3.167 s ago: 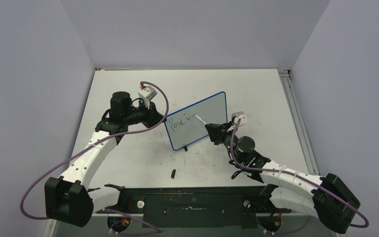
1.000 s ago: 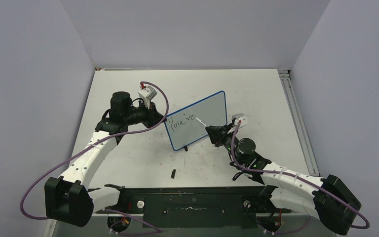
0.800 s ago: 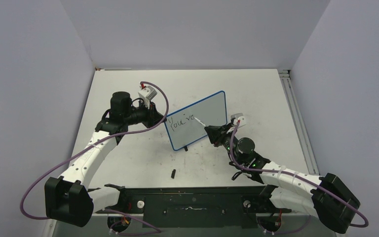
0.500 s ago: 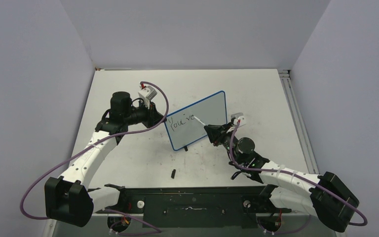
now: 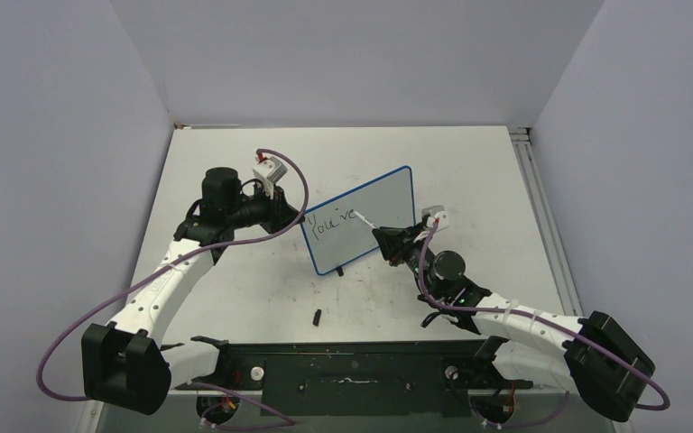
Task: Write a sentence on the whiteboard
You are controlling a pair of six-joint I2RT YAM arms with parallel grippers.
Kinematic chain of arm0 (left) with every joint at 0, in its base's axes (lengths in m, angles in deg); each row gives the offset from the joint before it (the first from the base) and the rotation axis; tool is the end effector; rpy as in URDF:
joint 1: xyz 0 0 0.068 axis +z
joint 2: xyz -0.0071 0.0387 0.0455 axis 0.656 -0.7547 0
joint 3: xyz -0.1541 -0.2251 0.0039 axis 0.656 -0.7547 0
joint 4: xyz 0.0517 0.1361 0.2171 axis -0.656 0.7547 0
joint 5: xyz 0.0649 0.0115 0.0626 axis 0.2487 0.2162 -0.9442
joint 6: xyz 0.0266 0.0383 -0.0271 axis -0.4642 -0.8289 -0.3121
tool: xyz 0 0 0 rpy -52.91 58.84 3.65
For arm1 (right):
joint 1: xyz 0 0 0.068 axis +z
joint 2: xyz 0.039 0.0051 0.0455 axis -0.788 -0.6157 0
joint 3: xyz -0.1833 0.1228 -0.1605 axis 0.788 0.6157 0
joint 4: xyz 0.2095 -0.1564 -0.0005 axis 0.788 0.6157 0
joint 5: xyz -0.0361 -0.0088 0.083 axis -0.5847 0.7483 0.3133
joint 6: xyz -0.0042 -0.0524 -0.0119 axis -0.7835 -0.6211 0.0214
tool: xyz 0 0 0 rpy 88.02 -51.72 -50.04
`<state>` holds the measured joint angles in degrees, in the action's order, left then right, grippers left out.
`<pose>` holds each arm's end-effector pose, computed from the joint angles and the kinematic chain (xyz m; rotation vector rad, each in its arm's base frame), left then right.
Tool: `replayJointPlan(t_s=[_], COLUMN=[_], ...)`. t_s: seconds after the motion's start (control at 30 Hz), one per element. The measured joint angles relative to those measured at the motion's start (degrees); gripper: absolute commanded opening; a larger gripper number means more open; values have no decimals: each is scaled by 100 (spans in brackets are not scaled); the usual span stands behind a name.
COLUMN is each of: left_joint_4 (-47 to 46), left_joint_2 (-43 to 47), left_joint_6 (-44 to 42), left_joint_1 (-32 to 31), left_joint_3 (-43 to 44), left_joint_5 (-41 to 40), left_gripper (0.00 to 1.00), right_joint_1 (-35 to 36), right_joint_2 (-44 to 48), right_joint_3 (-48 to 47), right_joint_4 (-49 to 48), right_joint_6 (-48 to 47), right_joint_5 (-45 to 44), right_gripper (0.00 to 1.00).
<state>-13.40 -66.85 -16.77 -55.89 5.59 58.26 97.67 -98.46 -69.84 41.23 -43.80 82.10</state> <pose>0.2464 -0.0890 0.3010 0.6445 1.9609 -0.8990 0.1585 0.1563 0.2268 -0.1772 1.5994 0.8993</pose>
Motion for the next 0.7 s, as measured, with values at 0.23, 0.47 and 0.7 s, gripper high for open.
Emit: replayJointPlan(t_s=[0.23, 0.47, 0.7], left_joint_4=[0, 0, 0], left_joint_2=[0, 0, 0], left_joint_6=[2, 4, 4], left_joint_1=[0, 0, 0], left_joint_3=[0, 0, 0], left_joint_5=[2, 0, 0], left_gripper=[0, 0, 0], right_joint_1=[0, 0, 0], right_joint_2=[-72, -114, -109], right_joint_3=[0, 0, 0], right_joint_4=[-66, -105, -127], right_joint_6=[0, 2, 4], right_joint_5=[-4, -42, -146], right_gripper=[5, 5, 5])
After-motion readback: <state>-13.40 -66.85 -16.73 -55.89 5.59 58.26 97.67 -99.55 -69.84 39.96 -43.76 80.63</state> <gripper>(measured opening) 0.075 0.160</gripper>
